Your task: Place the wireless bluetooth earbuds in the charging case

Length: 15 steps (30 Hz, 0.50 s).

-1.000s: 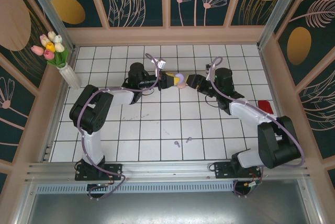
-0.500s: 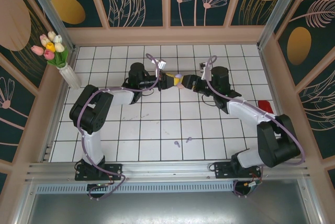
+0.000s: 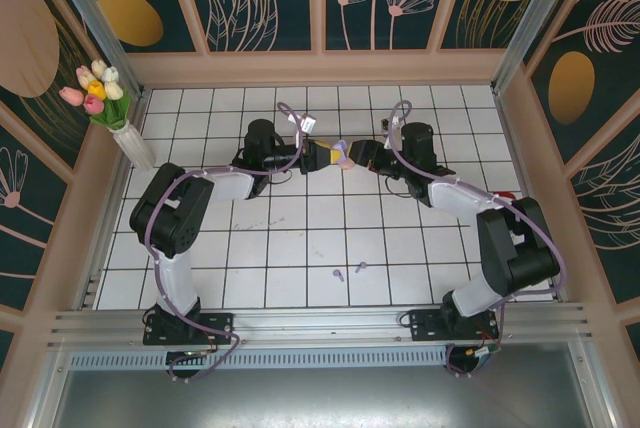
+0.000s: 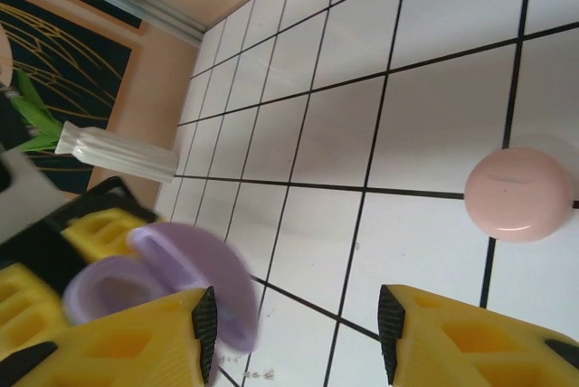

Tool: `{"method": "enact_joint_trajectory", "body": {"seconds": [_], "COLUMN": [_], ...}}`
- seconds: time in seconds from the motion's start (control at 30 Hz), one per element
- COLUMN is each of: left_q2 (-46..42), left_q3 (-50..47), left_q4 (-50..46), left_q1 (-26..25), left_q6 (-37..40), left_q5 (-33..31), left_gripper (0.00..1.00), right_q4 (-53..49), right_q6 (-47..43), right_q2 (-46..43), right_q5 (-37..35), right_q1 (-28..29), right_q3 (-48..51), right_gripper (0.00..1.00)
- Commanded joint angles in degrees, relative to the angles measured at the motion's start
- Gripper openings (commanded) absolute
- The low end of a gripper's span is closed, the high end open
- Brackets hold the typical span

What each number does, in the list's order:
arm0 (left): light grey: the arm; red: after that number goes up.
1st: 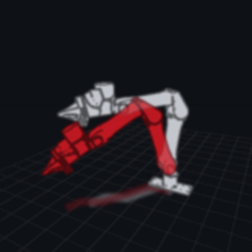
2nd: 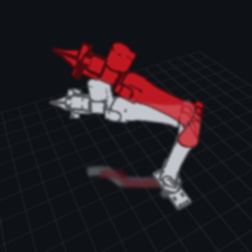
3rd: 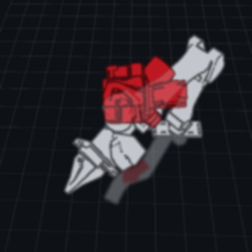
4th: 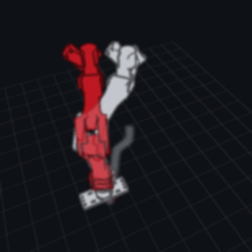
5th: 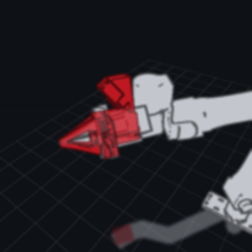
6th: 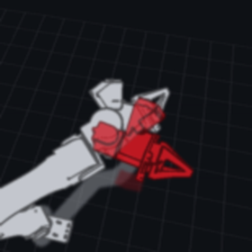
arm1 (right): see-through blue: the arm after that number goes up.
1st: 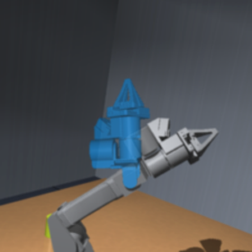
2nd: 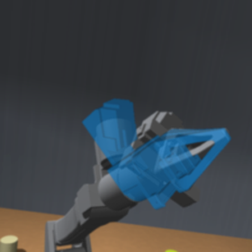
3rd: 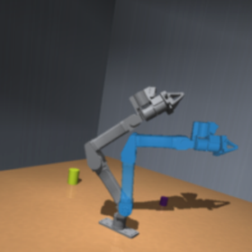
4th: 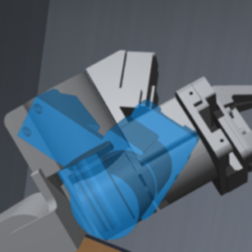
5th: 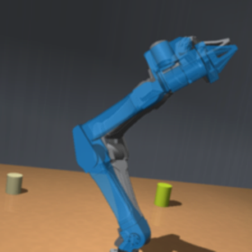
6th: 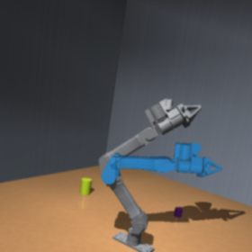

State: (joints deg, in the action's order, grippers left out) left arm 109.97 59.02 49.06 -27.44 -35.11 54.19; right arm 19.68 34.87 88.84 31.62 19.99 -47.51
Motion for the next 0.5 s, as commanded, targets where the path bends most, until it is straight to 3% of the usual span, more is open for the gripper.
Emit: {"method": "enact_joint_trajectory", "body": {"seconds": [0.0, 0.47], "left_q2": [-2.9, -2.5], "left_q3": [0.2, 0.2], "left_q4": [2.9, 1.9], "left_q1": [-0.2, -0.2], "left_q6": [1.1, 2.2], "left_q5": [2.5, 2.8], "left_gripper": [0.05, 0.05], "right_q4": [2.0, 1.4], "right_q6": [0.3, 0.8], "right_q2": [1.2, -7.8], "right_q5": [0.2, 2.0], "right_q1": [-0.1, -0.8], "right_q3": [-1.9, 1.4], "right_gripper": [0.52, 0.54]}}
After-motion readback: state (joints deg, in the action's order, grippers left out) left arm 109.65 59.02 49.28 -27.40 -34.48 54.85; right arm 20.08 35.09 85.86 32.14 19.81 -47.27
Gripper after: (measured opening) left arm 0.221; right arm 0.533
